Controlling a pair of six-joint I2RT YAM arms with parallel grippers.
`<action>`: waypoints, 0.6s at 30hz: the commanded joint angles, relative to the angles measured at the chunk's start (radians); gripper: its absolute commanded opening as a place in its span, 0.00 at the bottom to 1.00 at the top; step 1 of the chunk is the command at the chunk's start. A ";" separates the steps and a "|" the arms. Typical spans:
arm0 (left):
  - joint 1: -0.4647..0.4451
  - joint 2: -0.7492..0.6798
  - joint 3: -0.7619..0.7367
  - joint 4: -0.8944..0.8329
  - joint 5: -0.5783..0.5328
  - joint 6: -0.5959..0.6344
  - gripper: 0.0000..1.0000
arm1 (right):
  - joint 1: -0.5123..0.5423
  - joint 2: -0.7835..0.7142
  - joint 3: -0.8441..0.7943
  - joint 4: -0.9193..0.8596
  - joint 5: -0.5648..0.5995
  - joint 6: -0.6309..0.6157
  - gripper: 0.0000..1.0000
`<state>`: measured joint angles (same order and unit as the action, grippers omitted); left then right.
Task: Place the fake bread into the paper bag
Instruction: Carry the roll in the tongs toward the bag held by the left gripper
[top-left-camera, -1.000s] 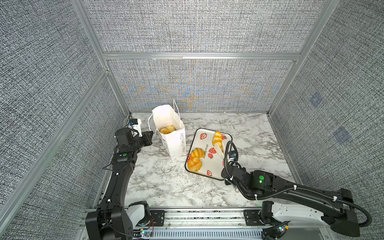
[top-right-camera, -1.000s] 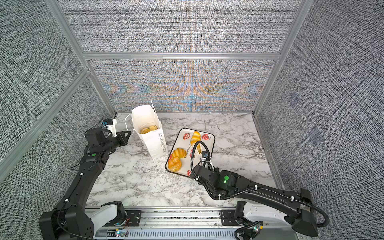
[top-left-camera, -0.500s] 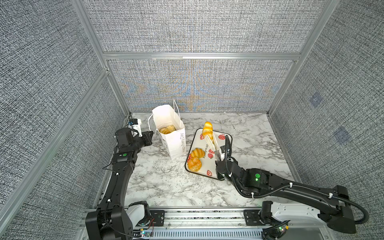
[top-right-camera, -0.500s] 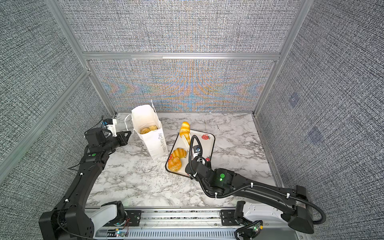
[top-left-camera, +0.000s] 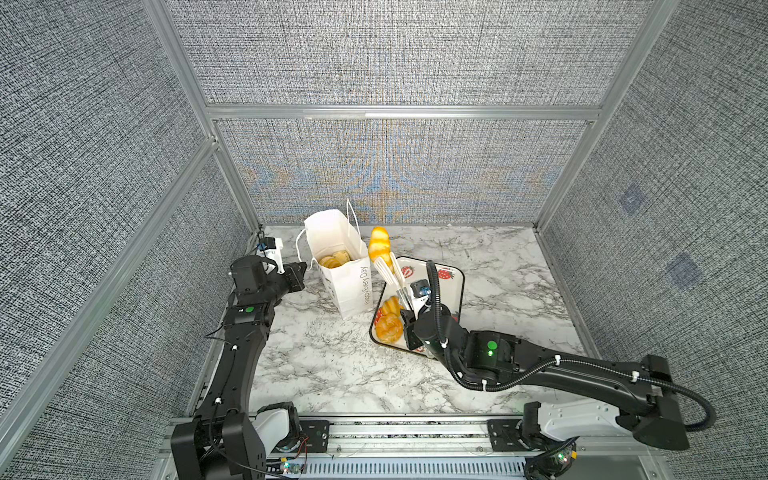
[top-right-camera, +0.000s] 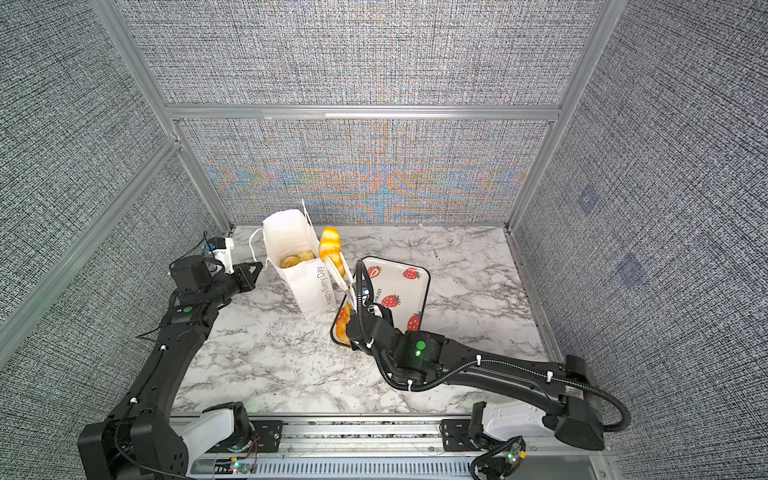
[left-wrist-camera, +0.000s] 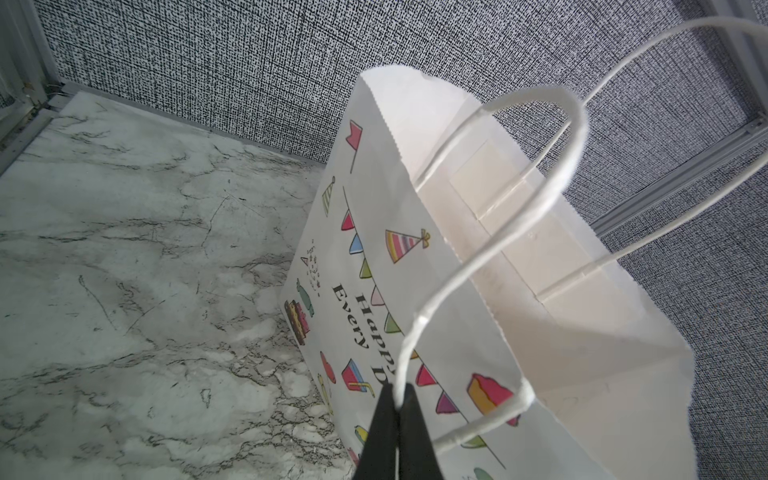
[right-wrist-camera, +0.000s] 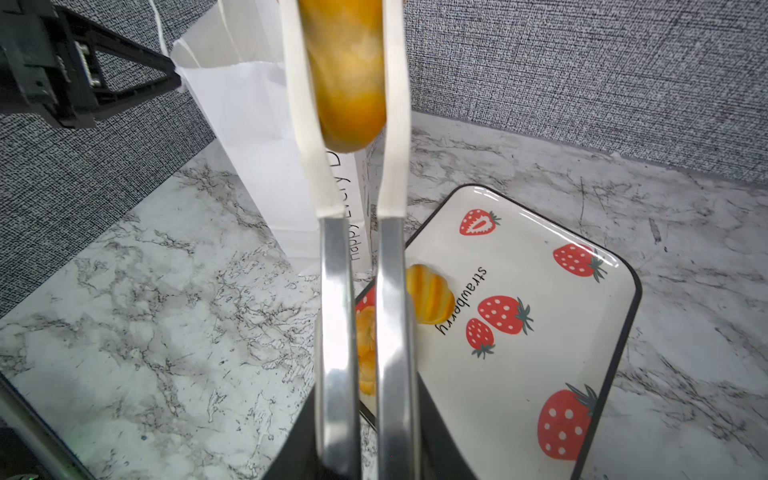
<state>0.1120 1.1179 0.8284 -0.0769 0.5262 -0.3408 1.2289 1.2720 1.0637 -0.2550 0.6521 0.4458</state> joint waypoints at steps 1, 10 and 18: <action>0.000 0.000 -0.001 0.013 0.000 0.003 0.00 | 0.004 0.015 0.020 0.121 0.014 -0.049 0.26; 0.000 -0.006 -0.002 0.013 0.001 0.003 0.00 | 0.005 0.142 0.131 0.271 -0.021 -0.117 0.26; 0.001 -0.011 -0.003 0.014 0.000 0.003 0.00 | -0.014 0.271 0.303 0.234 -0.046 -0.174 0.26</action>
<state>0.1120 1.1103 0.8284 -0.0769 0.5259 -0.3408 1.2221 1.5227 1.3319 -0.0525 0.6144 0.2974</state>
